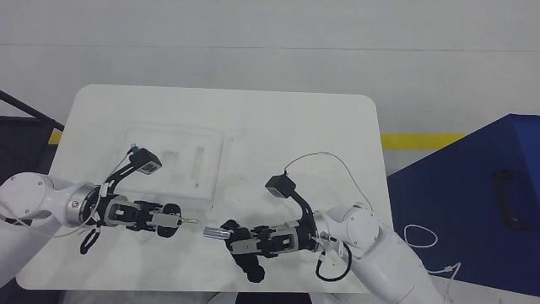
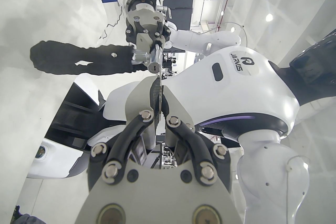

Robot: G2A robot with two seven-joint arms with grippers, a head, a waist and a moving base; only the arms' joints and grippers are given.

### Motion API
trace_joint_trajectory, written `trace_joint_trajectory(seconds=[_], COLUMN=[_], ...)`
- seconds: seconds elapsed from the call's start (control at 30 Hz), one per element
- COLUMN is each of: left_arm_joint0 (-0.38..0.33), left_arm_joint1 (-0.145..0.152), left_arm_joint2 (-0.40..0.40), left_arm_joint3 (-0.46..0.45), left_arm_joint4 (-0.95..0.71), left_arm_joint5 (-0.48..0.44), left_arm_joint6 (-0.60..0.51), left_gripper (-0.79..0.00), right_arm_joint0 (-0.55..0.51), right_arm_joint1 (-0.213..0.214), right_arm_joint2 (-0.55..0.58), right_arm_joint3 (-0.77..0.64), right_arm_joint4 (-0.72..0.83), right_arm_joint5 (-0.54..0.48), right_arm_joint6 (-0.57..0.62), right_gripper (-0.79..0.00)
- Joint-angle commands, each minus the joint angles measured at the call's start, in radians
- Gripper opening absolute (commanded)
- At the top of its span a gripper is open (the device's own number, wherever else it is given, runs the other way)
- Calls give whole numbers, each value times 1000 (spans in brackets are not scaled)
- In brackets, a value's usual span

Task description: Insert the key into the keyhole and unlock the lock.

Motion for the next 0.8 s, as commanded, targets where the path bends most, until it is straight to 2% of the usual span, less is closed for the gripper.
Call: trace_joint_trajectory(seconds=[0.0, 0.5, 0.77], left_arm_joint0=[1, 4, 41], left_arm_joint1=[0, -6, -16], left_arm_joint2=[0, -7, -36], left_arm_joint3=[0, -16, -22], left_arm_joint4=[-1, 27, 38], left_arm_joint5=[-1, 5, 8], left_arm_joint6=[1, 22, -8], left_gripper=[-785, -785, -785], right_arm_joint0=[0, -9, -2], right_arm_joint1=[0, 0, 2], right_arm_joint2=[0, -8, -2], right_arm_joint3=[0, 3, 3], right_arm_joint4=[-2, 2, 30], right_arm_joint5=[-1, 18, 13], right_arm_joint6=[-2, -4, 22], right_gripper=[-785, -785, -785])
